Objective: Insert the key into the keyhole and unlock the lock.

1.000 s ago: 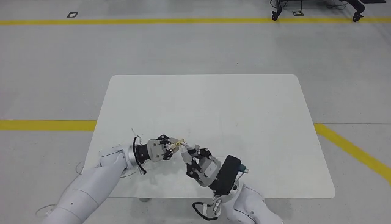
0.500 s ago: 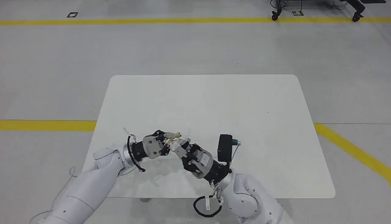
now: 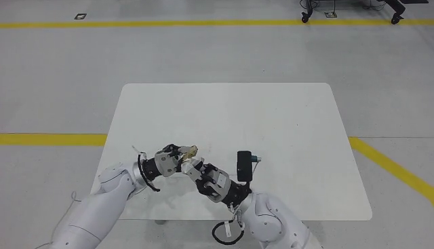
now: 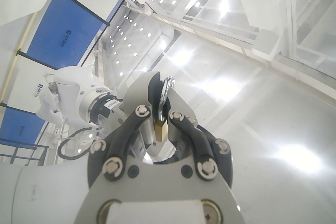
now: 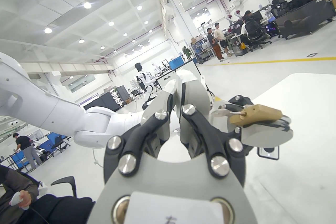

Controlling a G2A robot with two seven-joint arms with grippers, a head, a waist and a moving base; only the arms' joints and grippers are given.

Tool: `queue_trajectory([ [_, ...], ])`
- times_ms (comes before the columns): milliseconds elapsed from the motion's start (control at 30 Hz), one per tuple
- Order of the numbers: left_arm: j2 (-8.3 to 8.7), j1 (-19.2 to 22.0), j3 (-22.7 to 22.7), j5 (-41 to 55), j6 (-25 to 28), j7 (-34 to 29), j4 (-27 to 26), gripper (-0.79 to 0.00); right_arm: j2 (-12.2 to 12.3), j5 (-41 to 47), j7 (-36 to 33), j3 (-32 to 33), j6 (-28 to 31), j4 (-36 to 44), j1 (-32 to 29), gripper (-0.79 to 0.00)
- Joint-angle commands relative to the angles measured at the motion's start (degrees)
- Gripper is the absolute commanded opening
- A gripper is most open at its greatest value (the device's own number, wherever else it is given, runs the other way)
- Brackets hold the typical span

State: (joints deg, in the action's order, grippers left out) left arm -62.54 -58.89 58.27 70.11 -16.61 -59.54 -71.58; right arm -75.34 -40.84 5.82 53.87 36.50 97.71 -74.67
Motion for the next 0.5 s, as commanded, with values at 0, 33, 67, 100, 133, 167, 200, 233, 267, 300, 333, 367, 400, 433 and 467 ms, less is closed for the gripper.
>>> queue_trajectory([
  [0,0.06,-0.6,0.6,-0.9,1.2,0.6,-0.9,-0.785,-0.2,-0.4,-0.1,-0.3,-1.3,-0.3,0.3,-0.785],
  [33,0.09,-1.0,0.8,-1.4,1.7,0.9,-1.4,-0.785,-0.3,-0.5,-0.1,-0.5,-1.8,-0.5,0.5,-0.785],
  [67,0.11,-1.4,1.0,-1.7,1.8,1.0,-2.0,-0.785,-0.3,-0.4,-0.3,-0.7,-2.2,-0.8,0.7,-0.785],
  [100,0.13,-1.7,1.2,-1.6,1.8,1.1,-2.4,-0.785,-0.4,-0.2,-0.3,-0.8,-2.4,-1.1,1.0,-0.785],
  [133,0.15,-1.9,1.4,-1.7,1.7,1.2,-2.8,-0.785,-0.5,0.0,-0.4,-0.9,-2.5,-1.4,1.3,-0.785],
  [167,0.17,-2.1,1.6,-1.8,1.6,1.2,-3.1,-0.785,-0.6,0.2,-0.4,-1.0,-2.7,-1.7,1.5,-0.785],
  [200,0.18,-2.2,1.9,-1.8,1.4,1.2,-3.3,-0.785,-0.7,0.5,-0.5,-1.0,-2.8,-2.0,1.7,-0.785],
  [233,0.18,-2.4,2.1,-1.6,1.2,1.1,-3.4,-0.785,-0.7,0.7,-0.6,-1.1,-3.0,-2.3,1.9,-0.785],
  [267,0.18,-2.5,2.3,-1.5,0.9,0.9,-3.5,-0.785,-0.8,0.9,-0.7,-1.1,-3.0,-2.6,2.1,-0.785],
  [300,0.18,-2.6,2.4,-1.4,0.7,0.8,-3.5,-0.785,-0.8,1.2,-0.8,-1.1,-2.9,-2.8,2.3,-0.785],
  [333,0.17,-2.6,2.6,-1.5,0.6,0.8,-3.5,-0.785,-0.9,1.5,-0.9,-1.2,-2.8,-3.1,2.5,-0.785],
  [367,0.15,-2.7,2.7,-1.5,0.4,0.7,-3.6,-0.785,-1.0,1.9,-1.0,-1.2,-2.7,-3.4,2.7,-0.785],
  [400,0.13,-2.7,2.8,-1.5,0.3,0.7,-3.6,-0.785,-1.0,2.2,-1.1,-1.3,-2.5,-3.6,2.8,-0.785],
  [433,0.10,-2.8,2.9,-1.6,0.2,0.6,-3.6,-0.785,-1.1,2.5,-1.2,-1.4,-2.3,-3.8,3.0,-0.785],
  [467,0.08,-2.8,3.0,-1.7,0.2,0.6,-3.7,-0.785,-1.1,2.6,-1.2,-1.4,-2.0,-3.8,3.1,-0.785],
])
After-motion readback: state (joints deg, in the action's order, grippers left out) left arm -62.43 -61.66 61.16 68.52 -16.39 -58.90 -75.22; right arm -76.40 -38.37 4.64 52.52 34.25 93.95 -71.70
